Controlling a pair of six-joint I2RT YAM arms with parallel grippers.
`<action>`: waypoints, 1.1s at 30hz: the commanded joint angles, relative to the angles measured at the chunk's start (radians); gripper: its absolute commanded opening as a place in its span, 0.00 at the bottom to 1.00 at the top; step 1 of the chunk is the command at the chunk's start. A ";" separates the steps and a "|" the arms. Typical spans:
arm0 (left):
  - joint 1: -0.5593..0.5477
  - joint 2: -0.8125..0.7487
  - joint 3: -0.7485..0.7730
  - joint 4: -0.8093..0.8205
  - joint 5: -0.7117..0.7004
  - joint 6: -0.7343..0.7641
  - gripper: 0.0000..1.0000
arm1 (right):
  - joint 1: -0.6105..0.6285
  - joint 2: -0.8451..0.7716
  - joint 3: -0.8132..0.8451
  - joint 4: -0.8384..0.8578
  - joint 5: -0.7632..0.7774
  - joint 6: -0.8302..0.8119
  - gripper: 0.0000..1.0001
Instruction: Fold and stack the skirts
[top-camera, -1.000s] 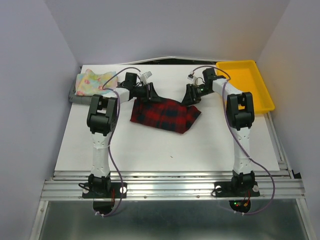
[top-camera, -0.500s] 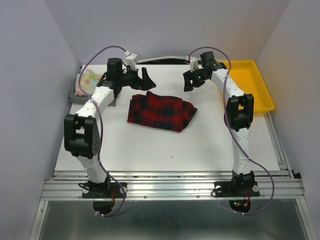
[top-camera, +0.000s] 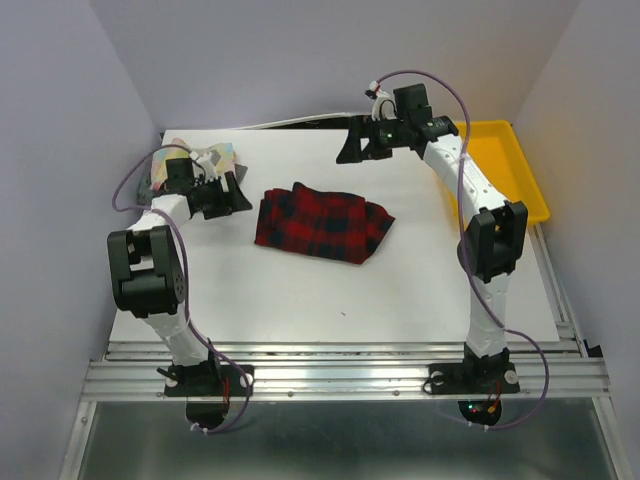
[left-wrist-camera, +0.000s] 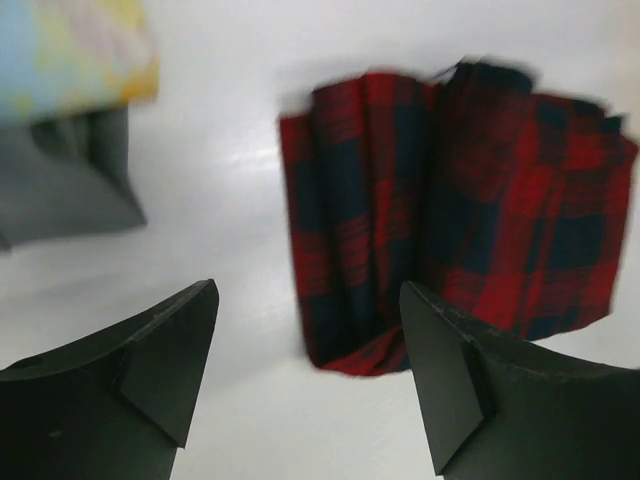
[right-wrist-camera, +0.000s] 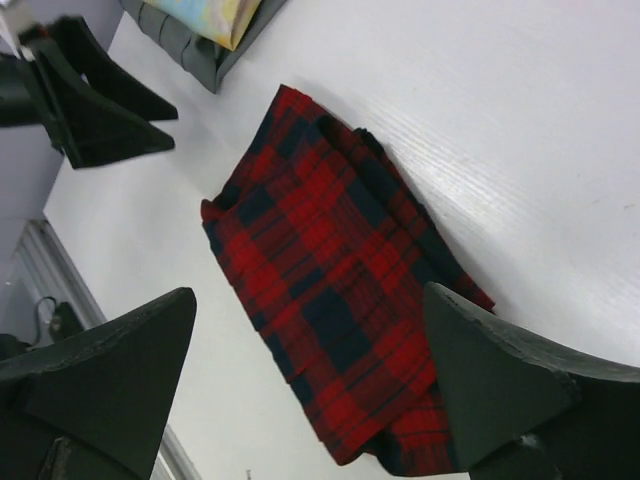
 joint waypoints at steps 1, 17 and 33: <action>-0.069 -0.081 -0.039 -0.061 -0.122 0.140 0.80 | -0.002 -0.025 -0.055 0.065 -0.039 0.162 1.00; -0.384 0.052 -0.128 0.071 -0.116 0.051 0.64 | 0.147 -0.027 -0.008 0.012 0.329 0.103 0.77; -0.247 -0.499 -0.324 0.063 -0.205 0.010 0.98 | 0.317 -0.013 -0.028 -0.022 0.482 0.024 0.57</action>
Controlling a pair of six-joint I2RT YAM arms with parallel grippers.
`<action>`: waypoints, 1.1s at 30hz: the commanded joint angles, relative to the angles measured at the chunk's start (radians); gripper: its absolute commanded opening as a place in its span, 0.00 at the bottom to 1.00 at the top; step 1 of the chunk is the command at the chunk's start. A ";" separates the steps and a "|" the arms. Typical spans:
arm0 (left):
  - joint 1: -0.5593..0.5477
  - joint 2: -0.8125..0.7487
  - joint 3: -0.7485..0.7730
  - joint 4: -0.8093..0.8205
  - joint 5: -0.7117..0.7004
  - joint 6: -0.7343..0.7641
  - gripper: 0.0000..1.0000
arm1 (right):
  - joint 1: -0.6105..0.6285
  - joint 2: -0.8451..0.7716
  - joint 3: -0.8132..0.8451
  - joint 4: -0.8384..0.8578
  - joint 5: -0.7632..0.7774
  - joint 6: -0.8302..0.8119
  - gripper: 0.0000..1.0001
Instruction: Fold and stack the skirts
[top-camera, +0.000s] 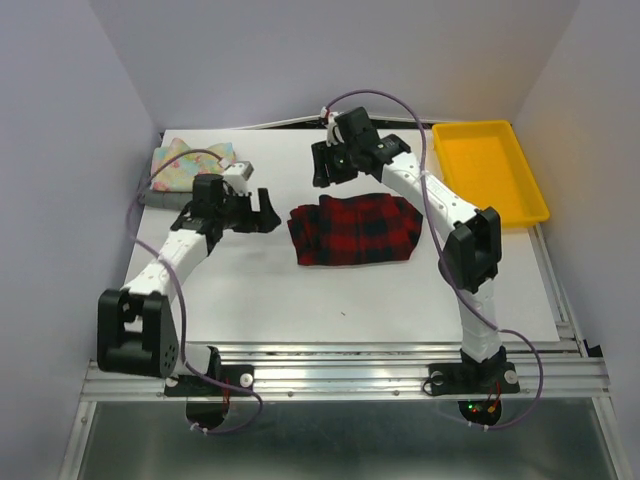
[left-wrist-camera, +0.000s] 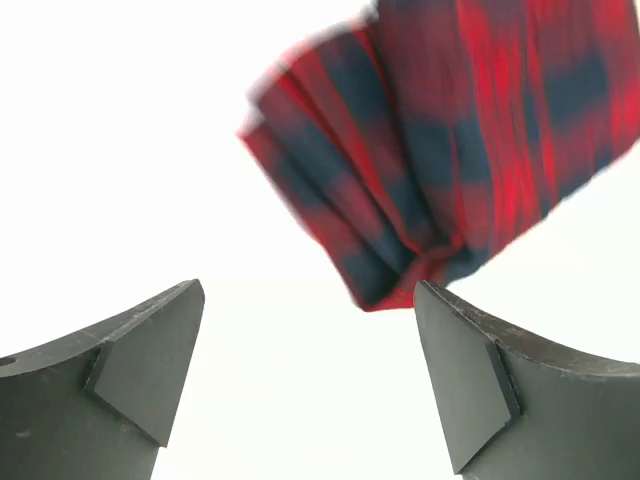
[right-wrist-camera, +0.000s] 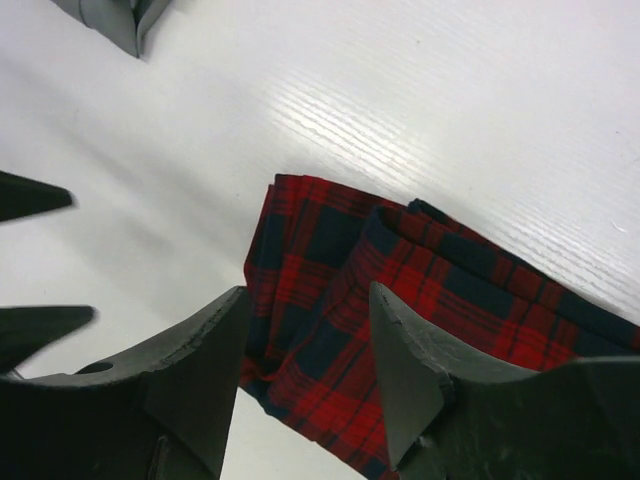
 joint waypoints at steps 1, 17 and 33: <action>0.053 -0.188 -0.034 0.027 -0.105 -0.033 0.98 | 0.077 -0.009 0.000 -0.010 0.063 -0.038 0.56; 0.131 -0.394 -0.188 0.039 -0.176 -0.268 0.98 | 0.232 0.186 -0.012 -0.016 0.181 0.002 0.64; 0.133 -0.393 -0.316 0.093 -0.270 -0.447 0.99 | 0.263 0.332 -0.026 -0.014 0.377 -0.001 0.65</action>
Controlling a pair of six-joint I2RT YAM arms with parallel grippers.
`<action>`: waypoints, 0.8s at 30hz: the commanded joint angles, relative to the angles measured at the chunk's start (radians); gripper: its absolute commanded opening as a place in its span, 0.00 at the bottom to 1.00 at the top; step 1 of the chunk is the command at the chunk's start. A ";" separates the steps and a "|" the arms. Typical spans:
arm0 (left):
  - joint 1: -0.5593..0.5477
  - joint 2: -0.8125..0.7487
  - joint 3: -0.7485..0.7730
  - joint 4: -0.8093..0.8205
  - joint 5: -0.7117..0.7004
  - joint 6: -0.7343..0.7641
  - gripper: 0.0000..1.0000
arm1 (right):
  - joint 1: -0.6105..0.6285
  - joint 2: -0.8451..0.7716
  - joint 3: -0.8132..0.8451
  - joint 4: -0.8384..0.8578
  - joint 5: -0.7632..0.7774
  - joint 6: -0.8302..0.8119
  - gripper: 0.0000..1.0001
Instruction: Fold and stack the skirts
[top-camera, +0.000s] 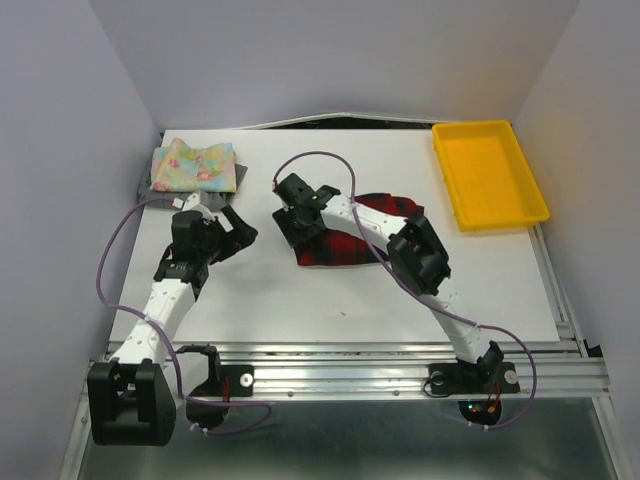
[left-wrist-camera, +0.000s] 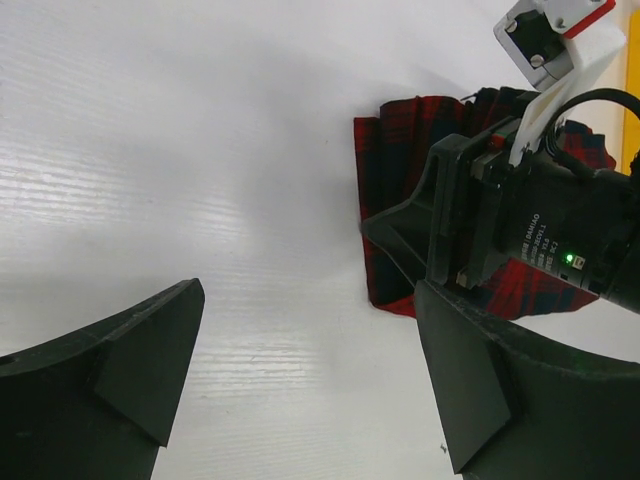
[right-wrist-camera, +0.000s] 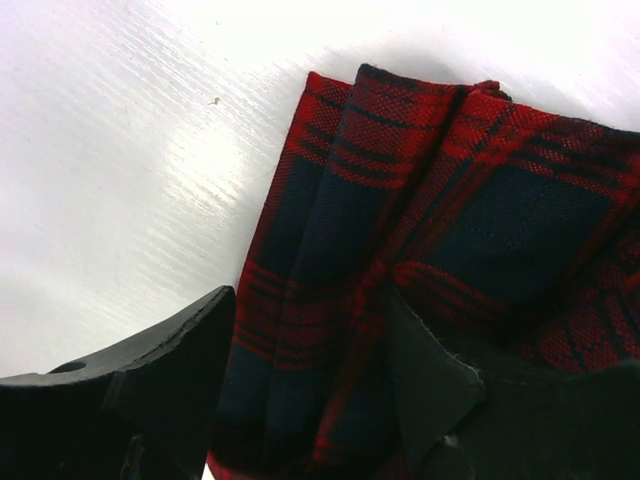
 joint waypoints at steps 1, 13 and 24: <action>0.002 0.021 -0.012 0.066 -0.049 -0.048 0.99 | 0.012 0.061 -0.016 0.006 0.083 0.001 0.64; 0.002 0.024 -0.073 0.149 0.088 -0.056 0.94 | -0.002 0.248 0.415 -0.141 0.004 0.048 0.01; -0.059 0.136 -0.183 0.458 0.227 -0.174 0.99 | -0.136 0.056 0.264 0.030 -0.227 0.288 0.01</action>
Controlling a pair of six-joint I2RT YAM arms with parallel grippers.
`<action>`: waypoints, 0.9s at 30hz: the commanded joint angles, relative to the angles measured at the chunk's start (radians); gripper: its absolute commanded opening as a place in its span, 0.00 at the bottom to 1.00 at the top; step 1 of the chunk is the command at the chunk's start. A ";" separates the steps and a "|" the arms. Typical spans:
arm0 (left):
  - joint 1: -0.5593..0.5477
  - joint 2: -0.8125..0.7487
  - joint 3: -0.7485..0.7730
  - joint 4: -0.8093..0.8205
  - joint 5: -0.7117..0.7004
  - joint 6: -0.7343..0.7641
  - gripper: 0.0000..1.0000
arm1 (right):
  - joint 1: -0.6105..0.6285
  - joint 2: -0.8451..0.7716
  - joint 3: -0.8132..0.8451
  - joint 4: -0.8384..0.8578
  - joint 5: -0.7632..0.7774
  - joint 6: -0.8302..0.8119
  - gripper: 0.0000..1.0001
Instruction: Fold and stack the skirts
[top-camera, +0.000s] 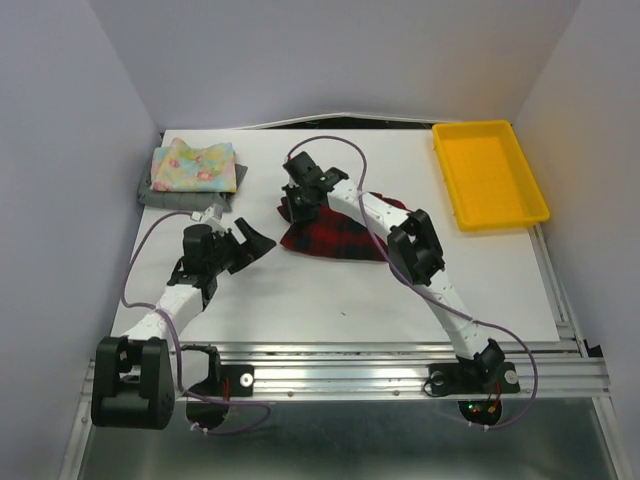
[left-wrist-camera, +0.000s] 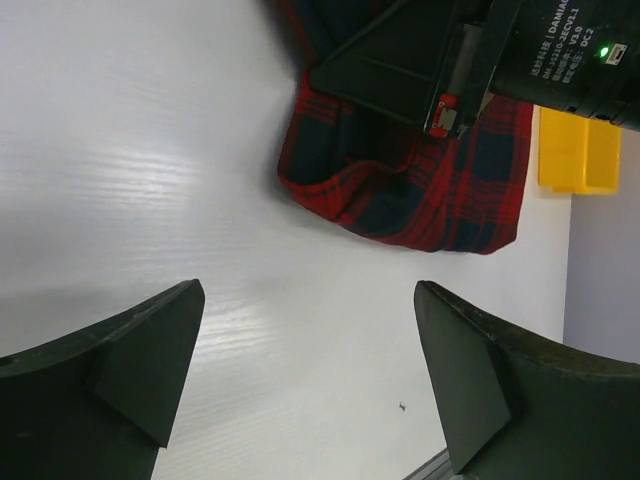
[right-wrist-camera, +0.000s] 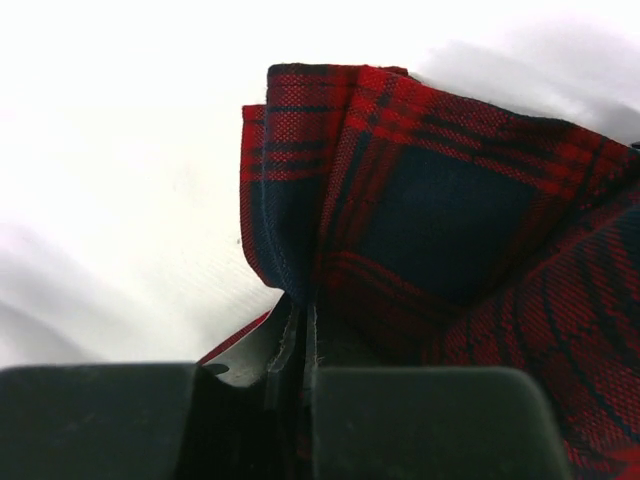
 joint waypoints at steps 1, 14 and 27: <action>-0.051 0.081 -0.003 0.194 0.009 -0.070 0.99 | -0.056 -0.083 0.015 0.062 -0.084 0.115 0.01; -0.215 0.455 0.102 0.487 -0.089 -0.181 0.99 | -0.077 -0.073 0.086 0.098 -0.155 0.196 0.01; -0.328 0.782 0.211 0.845 -0.148 -0.408 0.99 | -0.077 -0.093 0.092 0.107 -0.169 0.222 0.01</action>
